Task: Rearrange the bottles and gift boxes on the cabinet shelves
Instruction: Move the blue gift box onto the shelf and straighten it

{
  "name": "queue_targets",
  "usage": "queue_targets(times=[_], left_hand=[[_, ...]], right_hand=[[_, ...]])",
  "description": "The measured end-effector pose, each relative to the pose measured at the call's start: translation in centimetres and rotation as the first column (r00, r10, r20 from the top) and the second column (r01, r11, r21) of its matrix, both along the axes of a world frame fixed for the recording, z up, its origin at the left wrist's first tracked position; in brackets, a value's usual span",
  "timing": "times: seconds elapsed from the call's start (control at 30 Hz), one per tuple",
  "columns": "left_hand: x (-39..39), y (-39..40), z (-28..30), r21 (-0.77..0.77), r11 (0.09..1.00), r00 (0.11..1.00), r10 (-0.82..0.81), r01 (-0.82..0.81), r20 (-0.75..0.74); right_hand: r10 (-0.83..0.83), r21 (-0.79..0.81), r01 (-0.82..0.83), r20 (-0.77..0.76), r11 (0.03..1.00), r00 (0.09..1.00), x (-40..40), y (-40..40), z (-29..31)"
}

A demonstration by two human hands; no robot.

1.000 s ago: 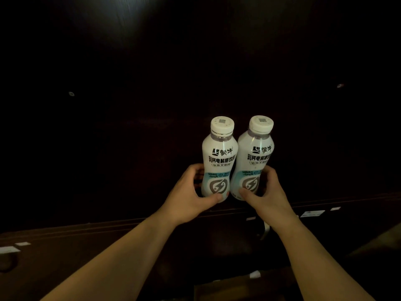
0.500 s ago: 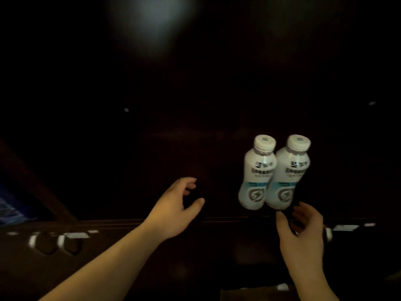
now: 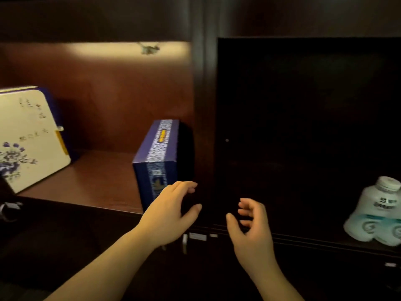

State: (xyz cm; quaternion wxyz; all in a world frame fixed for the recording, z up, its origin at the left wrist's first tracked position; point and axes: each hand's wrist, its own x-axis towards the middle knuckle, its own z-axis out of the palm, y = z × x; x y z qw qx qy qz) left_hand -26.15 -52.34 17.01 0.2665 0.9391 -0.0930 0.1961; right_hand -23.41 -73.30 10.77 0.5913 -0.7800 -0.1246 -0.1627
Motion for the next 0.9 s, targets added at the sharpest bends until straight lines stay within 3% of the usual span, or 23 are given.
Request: queue_targets(times=[0.2,0.4,0.57,0.7,0.9], left_hand=[[-3.5,11.8,2.4,0.03,0.999,0.998,0.027,-0.029,0.062],[-1.4,18.9,3.8,-0.029,0.998,0.997,0.049,-0.047,0.058],[4.2,22.5,4.4,-0.024,0.999,0.995,0.04,-0.038,0.087],[9.6,24.6,5.0,-0.054,0.998,0.996,0.03,-0.025,0.088],[18.2,27.0,6.5,-0.177,0.984,0.998,0.037,-0.029,0.047]], right_hand=[[0.026,-0.015,-0.026,0.04,1.0,0.999,-2.0,12.9,2.8],[0.005,-0.122,0.001,0.051,0.993,0.999,-0.7,19.7,4.4],[-0.126,-0.147,0.154,0.183,0.977,0.975,2.4,22.4,4.9],[-0.3,-0.132,0.351,0.297,0.927,0.906,5.1,24.6,5.4],[-0.428,-0.161,0.461,0.203,0.873,0.881,6.9,27.7,4.7]])
